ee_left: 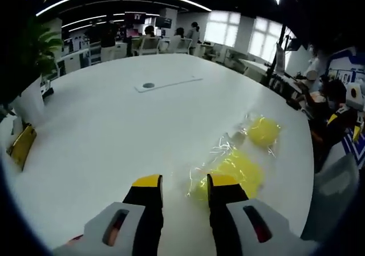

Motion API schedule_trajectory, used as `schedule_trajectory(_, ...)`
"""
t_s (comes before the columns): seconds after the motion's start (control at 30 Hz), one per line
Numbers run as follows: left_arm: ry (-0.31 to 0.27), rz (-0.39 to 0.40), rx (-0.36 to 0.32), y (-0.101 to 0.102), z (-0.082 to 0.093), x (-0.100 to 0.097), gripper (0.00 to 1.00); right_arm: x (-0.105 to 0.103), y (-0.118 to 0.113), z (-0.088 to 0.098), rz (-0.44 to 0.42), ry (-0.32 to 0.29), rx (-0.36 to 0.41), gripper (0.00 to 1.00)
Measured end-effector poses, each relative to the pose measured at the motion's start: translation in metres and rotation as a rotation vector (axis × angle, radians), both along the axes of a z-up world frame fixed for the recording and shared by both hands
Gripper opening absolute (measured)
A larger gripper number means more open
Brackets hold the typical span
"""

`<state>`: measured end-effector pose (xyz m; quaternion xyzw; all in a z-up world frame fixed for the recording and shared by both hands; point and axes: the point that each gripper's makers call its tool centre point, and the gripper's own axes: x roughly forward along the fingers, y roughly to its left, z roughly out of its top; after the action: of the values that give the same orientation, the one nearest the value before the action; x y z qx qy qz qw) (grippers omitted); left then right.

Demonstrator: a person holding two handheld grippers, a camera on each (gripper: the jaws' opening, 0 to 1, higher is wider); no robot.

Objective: Compare the silicone blocks by pressing each to a similar depth, holding the contact briefly, and releasing to observe deformation and rebound differences across the visible hardness samples.

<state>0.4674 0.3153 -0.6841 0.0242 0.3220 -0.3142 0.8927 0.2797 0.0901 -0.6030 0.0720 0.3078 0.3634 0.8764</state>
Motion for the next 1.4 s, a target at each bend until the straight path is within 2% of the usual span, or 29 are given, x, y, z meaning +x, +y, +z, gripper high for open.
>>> schedule_trajectory(0.23,-0.032,-0.013,-0.017,-0.002,0.022,-0.033,0.37,-0.004,0.005,0.012,0.013,-0.042,0.023,0.53)
schedule_trajectory(0.33,-0.05,-0.015,-0.027,-0.005,0.033,-0.05,0.38,-0.004,0.006,0.022,0.01,-0.077,0.048,0.55)
schedule_trajectory(0.43,-0.068,-0.029,-0.036,-0.01,0.043,-0.066,0.4,-0.003,0.007,0.033,0.006,-0.139,0.063,0.55)
schedule_trajectory(0.7,-0.118,-0.036,-0.095,-0.018,0.074,-0.103,0.46,-0.005,0.008,0.049,0.025,-0.199,0.085,0.62)
schedule_trajectory(0.97,-0.181,-0.043,-0.17,-0.025,0.106,-0.136,0.49,-0.007,0.007,0.056,0.04,-0.23,0.09,0.66)
schedule_trajectory(1.03,-0.189,-0.058,-0.181,-0.027,0.112,-0.143,0.48,-0.008,0.007,0.055,0.048,-0.23,0.092,0.68)
schedule_trajectory(1.1,-0.228,-0.077,-0.175,-0.029,0.12,-0.15,0.48,-0.01,0.007,0.055,0.055,-0.233,0.091,0.7)
schedule_trajectory(1.2,-0.247,-0.081,-0.194,-0.03,0.129,-0.162,0.52,-0.014,0.006,0.051,0.067,-0.227,0.08,0.71)
schedule_trajectory(1.4,-0.245,-0.108,-0.225,-0.035,0.132,-0.179,0.62,-0.018,-0.001,0.047,0.076,-0.215,0.066,0.73)
